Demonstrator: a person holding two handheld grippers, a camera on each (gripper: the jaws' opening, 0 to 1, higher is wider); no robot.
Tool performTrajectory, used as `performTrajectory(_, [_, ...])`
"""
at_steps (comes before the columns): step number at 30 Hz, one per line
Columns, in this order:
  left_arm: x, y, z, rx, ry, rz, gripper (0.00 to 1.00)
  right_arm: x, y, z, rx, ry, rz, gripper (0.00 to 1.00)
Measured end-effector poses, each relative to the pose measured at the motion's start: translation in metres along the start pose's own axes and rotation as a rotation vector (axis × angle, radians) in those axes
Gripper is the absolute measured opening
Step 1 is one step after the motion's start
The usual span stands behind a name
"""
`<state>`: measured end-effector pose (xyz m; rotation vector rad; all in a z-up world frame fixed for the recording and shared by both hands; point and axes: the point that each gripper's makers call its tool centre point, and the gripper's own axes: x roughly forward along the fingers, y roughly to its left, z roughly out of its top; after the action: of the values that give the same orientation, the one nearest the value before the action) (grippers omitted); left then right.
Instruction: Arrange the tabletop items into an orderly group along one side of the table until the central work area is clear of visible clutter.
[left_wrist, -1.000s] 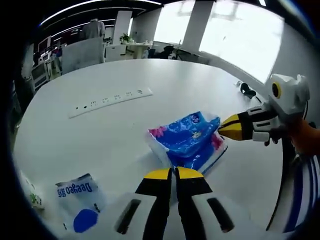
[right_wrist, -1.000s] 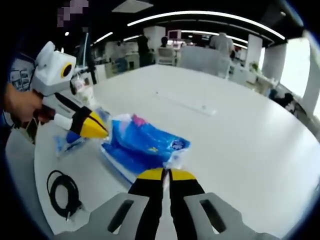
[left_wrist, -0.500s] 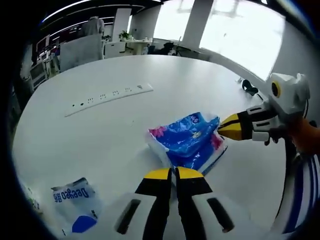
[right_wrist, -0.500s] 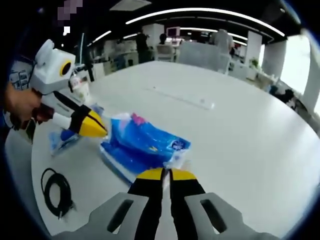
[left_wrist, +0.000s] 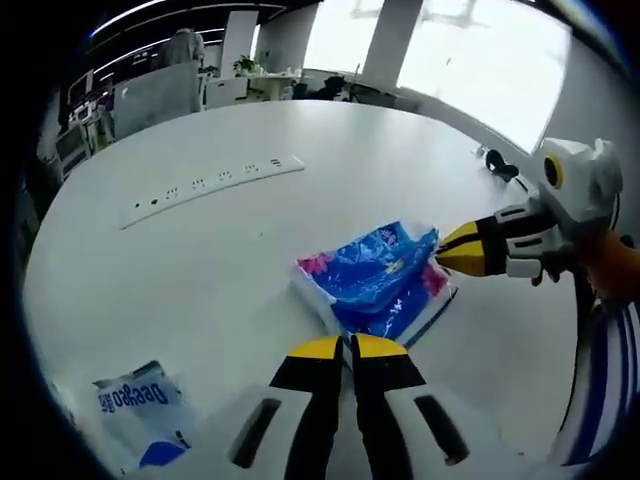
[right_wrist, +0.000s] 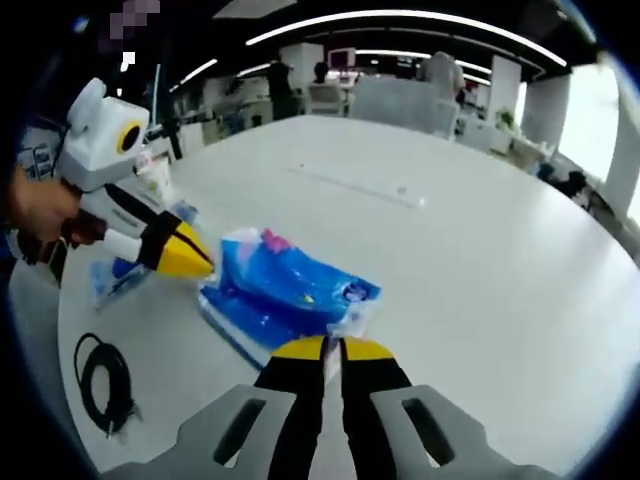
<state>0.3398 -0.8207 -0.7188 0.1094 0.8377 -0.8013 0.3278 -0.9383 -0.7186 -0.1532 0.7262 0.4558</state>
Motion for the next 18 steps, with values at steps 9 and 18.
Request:
performTrajectory(9, [0.0009,0.0057,-0.0001,0.0,0.001,0.007,0.03,0.0063,0.0039,-0.0007,0.001,0.005,0.003,0.02])
performTrajectory(18, [-0.0005,0.0086,-0.0025,-0.002,0.0,0.025,0.04,0.0085,0.008,0.0004,0.008,0.0,0.005,0.02])
